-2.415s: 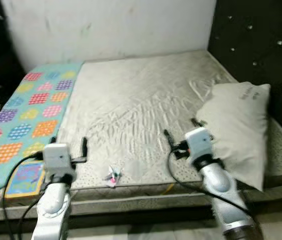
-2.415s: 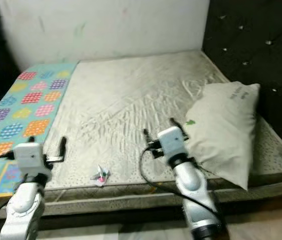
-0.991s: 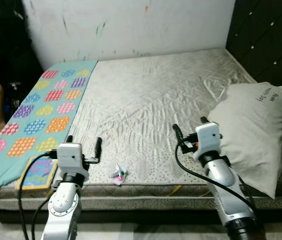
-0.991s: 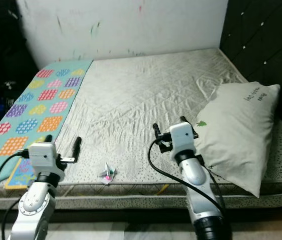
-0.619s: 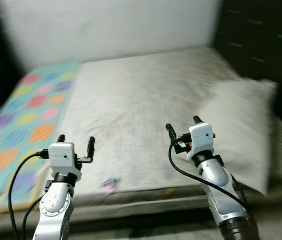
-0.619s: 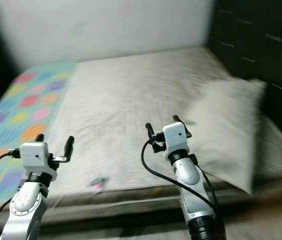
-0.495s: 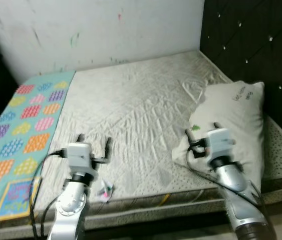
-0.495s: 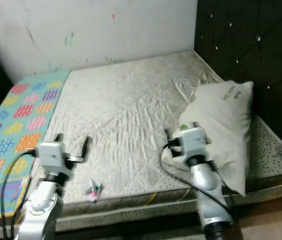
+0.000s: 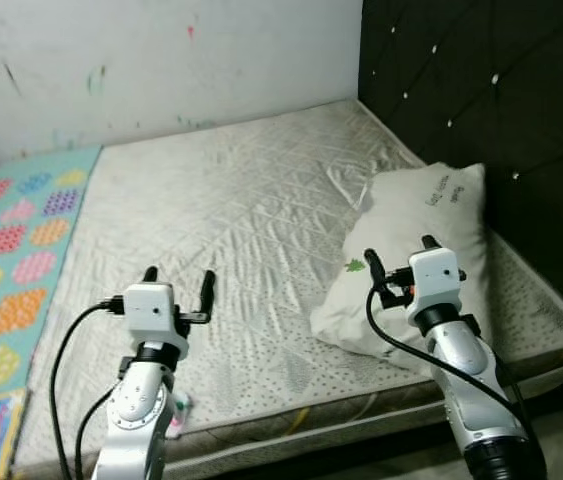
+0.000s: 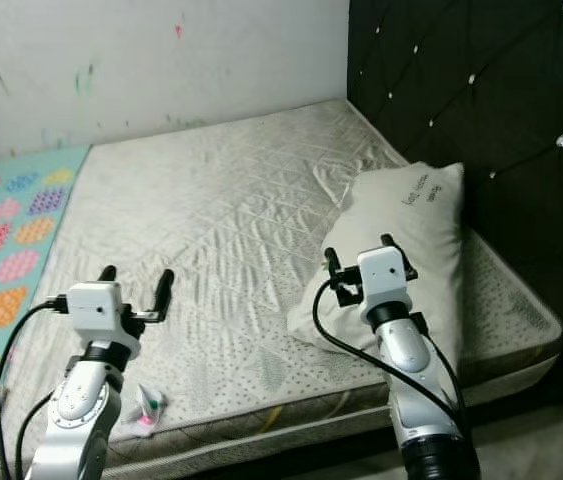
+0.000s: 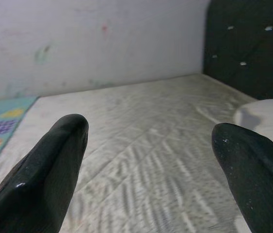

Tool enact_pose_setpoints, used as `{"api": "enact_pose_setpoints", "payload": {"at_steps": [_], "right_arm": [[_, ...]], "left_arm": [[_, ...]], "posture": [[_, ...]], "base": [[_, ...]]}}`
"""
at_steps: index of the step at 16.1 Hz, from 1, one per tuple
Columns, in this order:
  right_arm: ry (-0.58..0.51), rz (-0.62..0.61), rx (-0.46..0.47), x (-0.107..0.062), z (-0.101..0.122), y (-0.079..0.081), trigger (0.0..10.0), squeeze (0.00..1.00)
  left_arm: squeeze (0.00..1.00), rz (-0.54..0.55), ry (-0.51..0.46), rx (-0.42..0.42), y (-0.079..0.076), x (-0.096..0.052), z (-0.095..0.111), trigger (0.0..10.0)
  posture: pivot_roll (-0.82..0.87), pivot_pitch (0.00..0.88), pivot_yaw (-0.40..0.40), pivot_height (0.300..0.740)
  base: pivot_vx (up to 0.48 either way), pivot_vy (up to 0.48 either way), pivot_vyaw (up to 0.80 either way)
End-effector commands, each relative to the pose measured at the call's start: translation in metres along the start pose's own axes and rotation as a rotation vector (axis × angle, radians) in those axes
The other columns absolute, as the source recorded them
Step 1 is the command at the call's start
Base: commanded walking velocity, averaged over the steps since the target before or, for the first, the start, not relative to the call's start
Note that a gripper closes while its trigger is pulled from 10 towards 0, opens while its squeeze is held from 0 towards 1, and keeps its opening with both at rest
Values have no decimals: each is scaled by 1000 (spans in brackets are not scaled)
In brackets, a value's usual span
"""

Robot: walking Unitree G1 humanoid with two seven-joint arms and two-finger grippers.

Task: Clean up the room

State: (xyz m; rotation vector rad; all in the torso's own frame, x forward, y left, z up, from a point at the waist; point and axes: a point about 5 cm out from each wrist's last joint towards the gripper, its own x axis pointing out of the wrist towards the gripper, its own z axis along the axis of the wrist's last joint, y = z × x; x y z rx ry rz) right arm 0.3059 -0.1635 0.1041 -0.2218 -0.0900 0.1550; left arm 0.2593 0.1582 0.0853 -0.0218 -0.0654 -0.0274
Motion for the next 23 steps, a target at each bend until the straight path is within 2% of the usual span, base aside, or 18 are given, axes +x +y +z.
{"api": "enact_pose_setpoints", "payload": {"at_steps": [1, 4, 8, 10, 12, 15, 19, 23], "right_arm": [[-34, 30, 6, 3, 7, 10, 10000, 0], [-40, 6, 4, 3, 8, 7, 10000, 0], [-44, -54, 8, -4, 7, 1, 10000, 0], [-29, -69, 3, -12, 2, -1, 10000, 0], [-22, -57, -3, -13, 1, 0, 10000, 0], [-17, 7, -14, -7, 3, 4, 10000, 0], [-4, 148, -28, 5, 4, 21, 10000, 0], [-7, 225, -28, 14, 6, 37, 10000, 0]], "left_arm": [[0, 41, 15, 13, 13, -1, -1, 10000], [0, 21, 19, 21, 11, 2, -1, 10000], [0, -29, 29, 15, 6, 15, 1, 10000], [0, -38, 35, 8, 6, 19, 1, 10000], [0, -39, 34, 7, 4, 19, 0, 10000], [0, 11, 35, -9, 5, 9, -3, 10000], [0, 140, 43, -5, 22, -15, -8, 10000], [0, 206, 44, 7, 34, -27, -6, 10000]], "posture": [[-204, 0, 110, 740], [-234, 0, 150, 740], [-284, 0, 204, 740], [-293, 0, 205, 740], [-285, 0, 191, 740], [-227, 0, 118, 740], [-127, 0, 21, 740], [-83, 0, -9, 740]], "base": [[0, 0, 0], [0, 0, 0], [0, 0, 0], [0, 0, 0], [0, 0, 0], [0, 0, 0], [0, 0, 0], [0, 0, 0]]}}
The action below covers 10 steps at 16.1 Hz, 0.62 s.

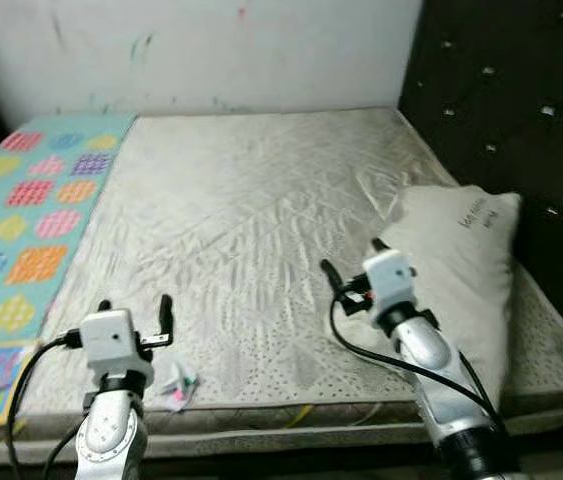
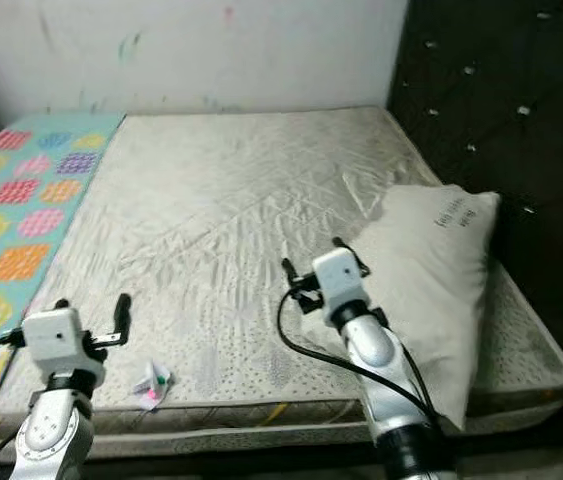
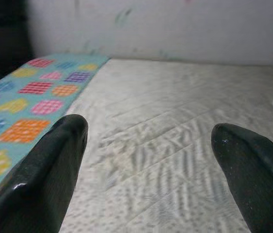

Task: Clean up the room

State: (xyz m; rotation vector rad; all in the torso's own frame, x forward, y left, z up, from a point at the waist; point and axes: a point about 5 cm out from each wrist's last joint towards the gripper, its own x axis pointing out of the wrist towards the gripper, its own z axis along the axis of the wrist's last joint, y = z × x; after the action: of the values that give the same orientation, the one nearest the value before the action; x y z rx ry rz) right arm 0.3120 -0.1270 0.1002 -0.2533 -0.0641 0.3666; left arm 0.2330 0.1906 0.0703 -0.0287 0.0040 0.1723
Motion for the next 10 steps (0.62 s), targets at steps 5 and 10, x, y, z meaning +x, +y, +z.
{"api": "enact_pose_setpoints", "payload": {"at_steps": [5, 10], "right_arm": [[-10, 9, 15, 0, -1, 2, 10000, 0], [13, -40, 26, -2, -6, -4, 10000, 0]], "left_arm": [[0, 15, -21, 16, 10, 1, 10, 10000], [0, -18, -17, 17, 5, 7, 12, 10000]], "posture": [[-90, 0, 2, 740], [-106, 0, 31, 740]], "base": [[0, 0, 0], [0, 0, -320]]}}
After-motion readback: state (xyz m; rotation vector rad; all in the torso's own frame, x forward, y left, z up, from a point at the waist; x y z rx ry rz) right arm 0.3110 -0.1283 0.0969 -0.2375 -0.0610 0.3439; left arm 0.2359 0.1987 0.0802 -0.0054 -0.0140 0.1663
